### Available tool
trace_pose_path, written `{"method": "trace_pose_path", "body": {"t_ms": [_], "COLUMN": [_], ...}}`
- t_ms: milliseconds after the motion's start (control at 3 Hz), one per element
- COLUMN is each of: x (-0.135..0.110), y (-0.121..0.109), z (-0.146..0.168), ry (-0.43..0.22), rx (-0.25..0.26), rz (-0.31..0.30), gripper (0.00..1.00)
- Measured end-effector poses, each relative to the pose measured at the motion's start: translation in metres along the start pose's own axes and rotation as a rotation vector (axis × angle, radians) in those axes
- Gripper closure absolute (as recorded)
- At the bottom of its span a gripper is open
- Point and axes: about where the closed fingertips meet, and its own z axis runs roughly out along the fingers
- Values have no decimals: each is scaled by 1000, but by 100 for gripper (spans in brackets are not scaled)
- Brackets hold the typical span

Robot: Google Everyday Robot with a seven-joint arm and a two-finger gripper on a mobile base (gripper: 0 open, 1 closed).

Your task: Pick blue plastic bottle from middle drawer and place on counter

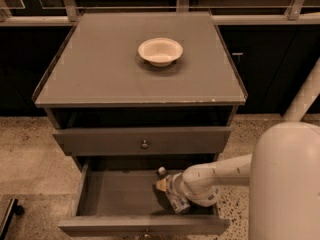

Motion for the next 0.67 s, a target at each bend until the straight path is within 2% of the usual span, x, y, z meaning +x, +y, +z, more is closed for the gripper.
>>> {"method": "trace_pose_path", "body": {"t_ms": [667], "x": [0], "y": [0], "z": [0], "ry": [0], "rx": [0], "rz": [0], "gripper": [87]}}
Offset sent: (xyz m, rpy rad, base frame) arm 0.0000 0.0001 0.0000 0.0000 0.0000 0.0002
